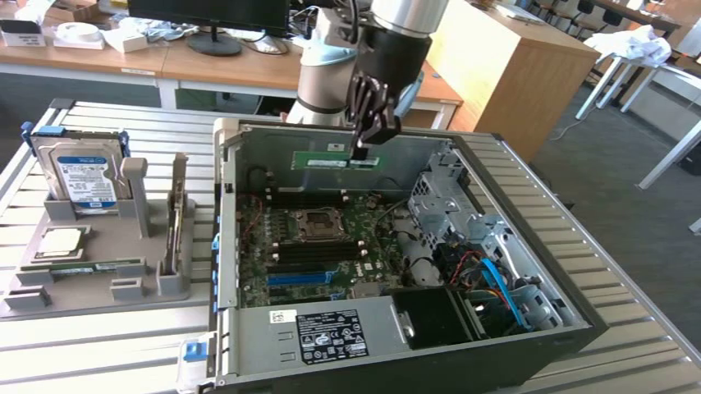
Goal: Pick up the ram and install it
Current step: 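Pick up the ram and move it above insertion slot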
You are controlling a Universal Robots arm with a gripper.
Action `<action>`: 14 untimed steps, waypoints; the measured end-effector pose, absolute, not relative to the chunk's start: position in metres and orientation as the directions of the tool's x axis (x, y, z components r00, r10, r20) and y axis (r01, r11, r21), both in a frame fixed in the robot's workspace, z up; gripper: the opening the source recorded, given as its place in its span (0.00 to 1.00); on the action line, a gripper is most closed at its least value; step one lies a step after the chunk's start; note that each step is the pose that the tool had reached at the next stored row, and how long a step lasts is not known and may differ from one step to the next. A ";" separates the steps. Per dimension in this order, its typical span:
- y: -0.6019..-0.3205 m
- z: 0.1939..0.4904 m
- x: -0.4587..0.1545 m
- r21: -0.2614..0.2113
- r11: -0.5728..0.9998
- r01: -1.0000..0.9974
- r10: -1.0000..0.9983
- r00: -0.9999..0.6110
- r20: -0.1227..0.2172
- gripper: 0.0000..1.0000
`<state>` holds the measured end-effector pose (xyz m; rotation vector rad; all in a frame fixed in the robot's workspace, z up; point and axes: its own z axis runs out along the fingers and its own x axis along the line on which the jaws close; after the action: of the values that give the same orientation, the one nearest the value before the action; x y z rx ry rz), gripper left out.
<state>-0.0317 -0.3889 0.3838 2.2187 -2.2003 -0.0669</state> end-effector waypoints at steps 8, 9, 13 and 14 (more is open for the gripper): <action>-0.389 0.369 -0.032 0.042 -0.009 -0.999 -1.000 0.008 -0.019 0.11; -0.389 0.368 -0.032 0.042 -0.009 -0.999 -1.000 0.008 -0.019 0.11; -0.389 0.366 -0.032 0.042 -0.009 -0.999 -1.000 0.008 -0.019 0.11; -0.389 0.366 -0.032 0.042 -0.009 -0.999 -1.000 0.008 -0.019 0.11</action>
<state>-0.0317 -0.3889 0.3664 2.2186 -2.2003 -0.0671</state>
